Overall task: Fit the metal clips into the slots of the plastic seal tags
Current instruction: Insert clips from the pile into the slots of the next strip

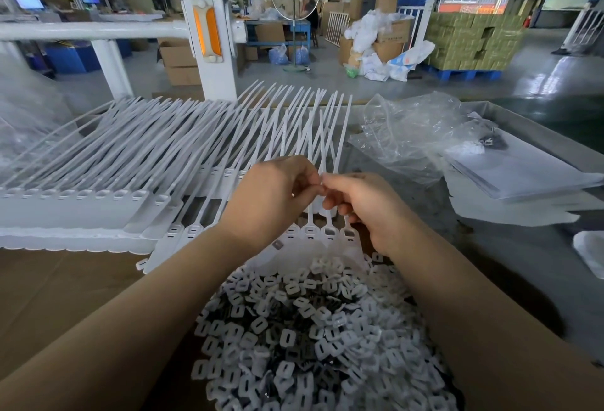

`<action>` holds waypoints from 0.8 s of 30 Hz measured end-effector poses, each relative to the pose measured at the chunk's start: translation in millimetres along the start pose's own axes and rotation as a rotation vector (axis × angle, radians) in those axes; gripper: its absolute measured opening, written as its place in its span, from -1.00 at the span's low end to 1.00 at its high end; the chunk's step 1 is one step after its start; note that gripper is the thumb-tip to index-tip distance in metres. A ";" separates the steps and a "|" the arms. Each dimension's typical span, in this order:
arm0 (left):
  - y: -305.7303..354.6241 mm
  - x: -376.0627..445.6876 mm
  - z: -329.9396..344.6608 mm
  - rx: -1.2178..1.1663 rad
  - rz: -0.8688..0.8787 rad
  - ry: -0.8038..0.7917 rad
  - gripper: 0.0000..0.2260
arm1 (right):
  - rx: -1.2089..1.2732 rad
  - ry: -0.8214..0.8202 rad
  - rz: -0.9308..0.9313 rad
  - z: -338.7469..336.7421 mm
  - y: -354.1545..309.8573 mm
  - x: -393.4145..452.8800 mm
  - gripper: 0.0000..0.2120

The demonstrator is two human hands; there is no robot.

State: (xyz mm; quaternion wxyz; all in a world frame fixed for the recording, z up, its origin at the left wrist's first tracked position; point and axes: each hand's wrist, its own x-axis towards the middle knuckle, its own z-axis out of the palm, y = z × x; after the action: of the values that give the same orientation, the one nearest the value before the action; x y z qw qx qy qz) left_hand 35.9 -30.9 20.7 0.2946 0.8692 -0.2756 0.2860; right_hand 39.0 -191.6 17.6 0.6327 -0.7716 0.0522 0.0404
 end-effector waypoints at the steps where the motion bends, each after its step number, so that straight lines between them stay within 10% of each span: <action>1: -1.0 0.2 -0.1 0.027 0.047 0.013 -0.91 | 0.000 -0.013 -0.004 -0.1 -0.2 -0.3 -0.78; 6: -2.1 -0.2 -1.0 0.017 0.052 -0.017 -0.90 | 0.004 -0.031 -0.016 -2.0 -1.3 0.3 -0.86; 13: -10.6 7.9 -5.0 -0.545 -0.589 -0.162 -0.96 | 0.013 0.009 -0.058 -2.1 -0.2 0.1 -0.90; 24: -13.3 10.4 -8.1 -0.562 -0.636 -0.303 -0.94 | -0.062 -0.044 -0.061 -2.3 0.7 -0.2 -0.96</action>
State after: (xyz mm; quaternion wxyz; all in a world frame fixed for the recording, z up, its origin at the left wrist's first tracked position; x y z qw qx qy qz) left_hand 48.9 -19.7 28.2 0.5487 0.8290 -0.1017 -0.0349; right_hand 38.7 -194.0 17.4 0.6104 -0.7910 0.0135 0.0396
